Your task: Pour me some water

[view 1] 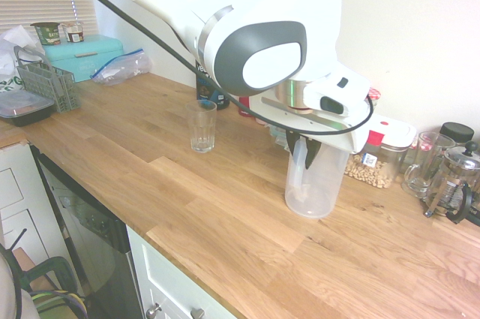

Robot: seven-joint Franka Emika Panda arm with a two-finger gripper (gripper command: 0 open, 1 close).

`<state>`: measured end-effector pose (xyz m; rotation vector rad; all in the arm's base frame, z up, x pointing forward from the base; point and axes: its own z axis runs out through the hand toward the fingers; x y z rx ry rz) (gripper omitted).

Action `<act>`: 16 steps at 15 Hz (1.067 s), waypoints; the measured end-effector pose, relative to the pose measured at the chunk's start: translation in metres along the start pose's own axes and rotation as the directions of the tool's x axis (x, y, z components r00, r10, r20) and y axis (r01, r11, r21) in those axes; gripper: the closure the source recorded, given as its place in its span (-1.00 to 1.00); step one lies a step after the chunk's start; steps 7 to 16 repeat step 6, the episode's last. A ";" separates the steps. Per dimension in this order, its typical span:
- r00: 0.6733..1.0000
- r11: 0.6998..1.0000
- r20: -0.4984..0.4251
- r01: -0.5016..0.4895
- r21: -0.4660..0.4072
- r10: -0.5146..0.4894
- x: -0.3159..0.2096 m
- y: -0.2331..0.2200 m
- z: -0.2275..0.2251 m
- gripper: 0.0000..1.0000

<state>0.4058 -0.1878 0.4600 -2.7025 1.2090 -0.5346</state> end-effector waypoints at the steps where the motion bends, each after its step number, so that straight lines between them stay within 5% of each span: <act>1: 1.000 1.000 -0.001 0.003 0.000 -0.003 0.000 0.000 0.000 -1.00; 4: 0.999 0.999 0.021 0.037 -0.034 -0.036 -0.002 0.000 -0.002 -1.00; 6: 0.993 0.988 0.094 0.085 -0.131 -0.073 -0.007 0.006 -0.017 -1.00; 16: 0.993 0.988 0.094 0.085 -0.131 -0.073 -0.007 0.006 -0.017 -1.00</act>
